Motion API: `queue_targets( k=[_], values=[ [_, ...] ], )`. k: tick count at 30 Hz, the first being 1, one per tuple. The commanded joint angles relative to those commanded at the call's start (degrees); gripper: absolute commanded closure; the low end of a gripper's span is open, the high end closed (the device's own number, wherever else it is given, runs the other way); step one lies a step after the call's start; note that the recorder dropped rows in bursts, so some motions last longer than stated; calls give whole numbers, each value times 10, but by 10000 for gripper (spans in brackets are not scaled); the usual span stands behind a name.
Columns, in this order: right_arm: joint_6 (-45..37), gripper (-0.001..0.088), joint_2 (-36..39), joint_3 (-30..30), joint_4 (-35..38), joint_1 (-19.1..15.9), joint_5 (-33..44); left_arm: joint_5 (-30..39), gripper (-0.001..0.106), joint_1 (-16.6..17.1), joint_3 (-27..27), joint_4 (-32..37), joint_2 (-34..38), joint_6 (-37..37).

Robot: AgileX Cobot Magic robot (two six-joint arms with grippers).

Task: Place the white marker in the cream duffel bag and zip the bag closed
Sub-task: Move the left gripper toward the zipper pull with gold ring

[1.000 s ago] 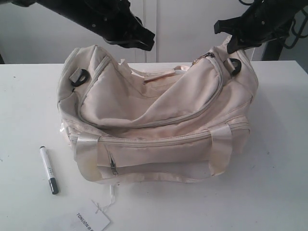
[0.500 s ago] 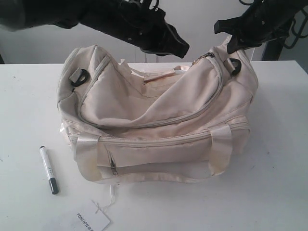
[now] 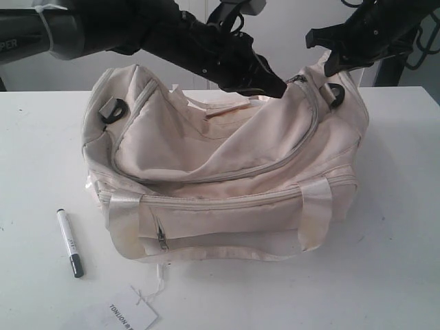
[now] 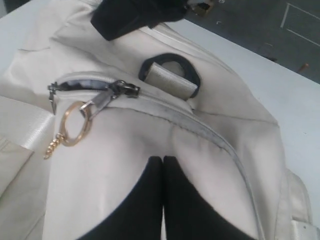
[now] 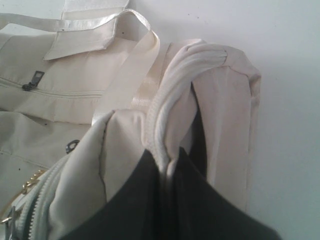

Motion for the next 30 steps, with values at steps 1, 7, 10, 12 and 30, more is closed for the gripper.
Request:
queue_targets(
  k=[1,7,10,12,30],
  values=[
    [0,868,0,0,0,0,0,4,1053,-3,0,3,0,0],
    [0,868,0,0,0,0,0,-44,1053,-26,-12,45,-1,-73],
    [0,868,0,0,0,0,0,-40,1053,-26,-35,119,-1,-158],
    [0,868,0,0,0,0,0,-35,1053,-25,-49,210,-1,-193],
    [0,868,0,0,1,0,-5,-129,871,-8,-76,231,49,-142]
  ],
)
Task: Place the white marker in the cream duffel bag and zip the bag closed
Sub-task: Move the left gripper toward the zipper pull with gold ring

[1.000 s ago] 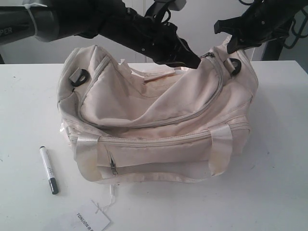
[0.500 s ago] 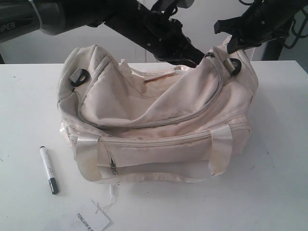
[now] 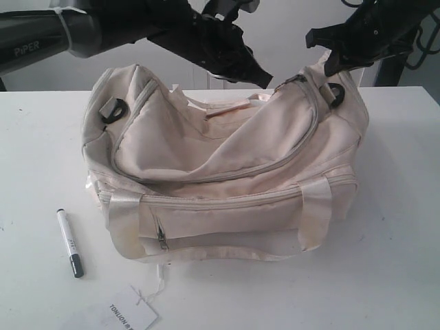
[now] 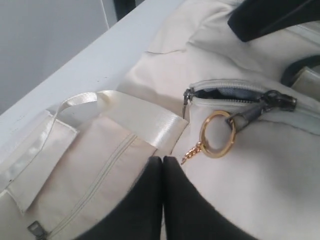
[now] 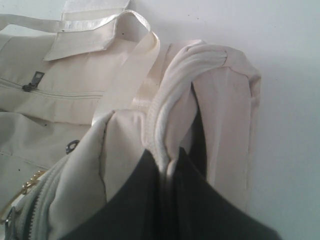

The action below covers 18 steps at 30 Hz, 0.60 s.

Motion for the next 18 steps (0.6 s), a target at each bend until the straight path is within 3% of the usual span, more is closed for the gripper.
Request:
queue_targets(
  k=[2,6,13,18],
  values=[
    [0,868,0,0,0,0,0,8,749,0,0,-15,0,36],
    [0,868,0,0,0,0,0,19,617,0,0,-61,0,92],
    [0,868,0,0,0,0,0,42,609,0,0,-115,0,216],
    [0,868,0,0,0,0,0,21,609,0,0,-112,8,228]
  ],
)
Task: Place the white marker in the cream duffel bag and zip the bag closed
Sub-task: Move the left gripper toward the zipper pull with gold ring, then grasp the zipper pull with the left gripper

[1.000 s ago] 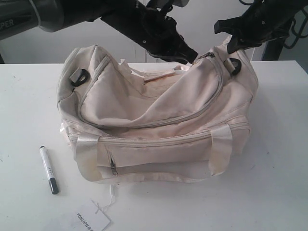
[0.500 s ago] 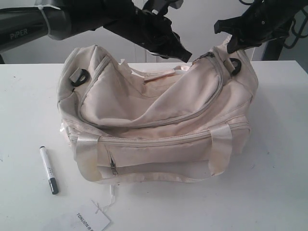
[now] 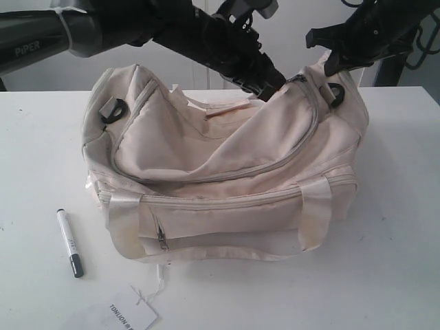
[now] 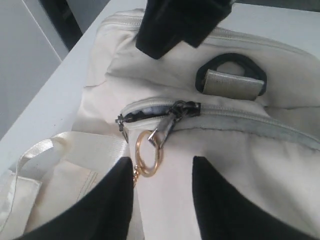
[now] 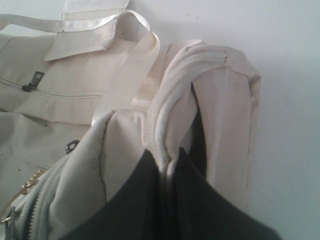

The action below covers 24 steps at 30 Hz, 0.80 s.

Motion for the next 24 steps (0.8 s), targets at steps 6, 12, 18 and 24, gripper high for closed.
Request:
queue_targets(
  k=[6,12,18,24],
  values=[
    [0,868,0,0,0,0,-3,-22,609,-1,0,-1,16,52],
    [0,868,0,0,0,0,-4,-57,609,-1,0,-3,26,71],
    [0,868,0,0,0,0,-4,-65,609,-6,0,-30,40,71],
    [0,868,0,0,0,0,-4,-73,647,-13,0,-30,43,82]
  ],
)
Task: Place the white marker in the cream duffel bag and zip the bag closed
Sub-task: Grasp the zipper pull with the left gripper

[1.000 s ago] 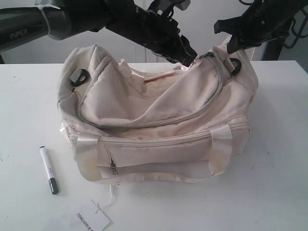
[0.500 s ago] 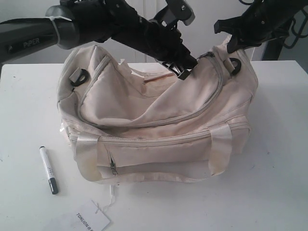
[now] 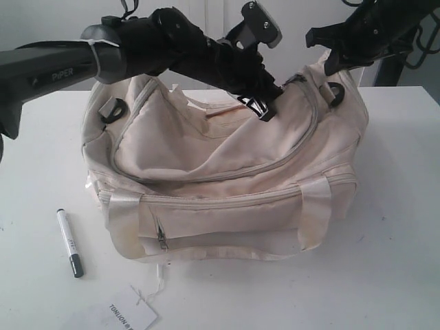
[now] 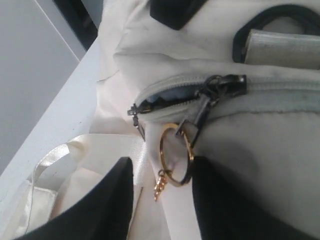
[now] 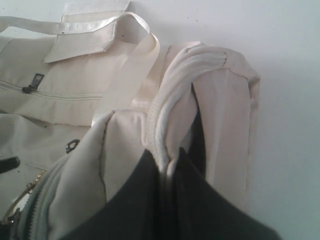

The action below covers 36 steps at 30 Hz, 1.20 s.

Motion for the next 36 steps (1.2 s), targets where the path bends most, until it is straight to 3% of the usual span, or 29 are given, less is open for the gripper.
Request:
queue_targets(
  k=[8,24,36],
  values=[
    [0,868,0,0,0,0,0,7,1046,0,0,-2,0,-1],
    [0,868,0,0,0,0,0,38,1053,0,0,-4,-21,-105],
    [0,868,0,0,0,0,0,124,1053,0,0,-66,-54,-106]
  ],
)
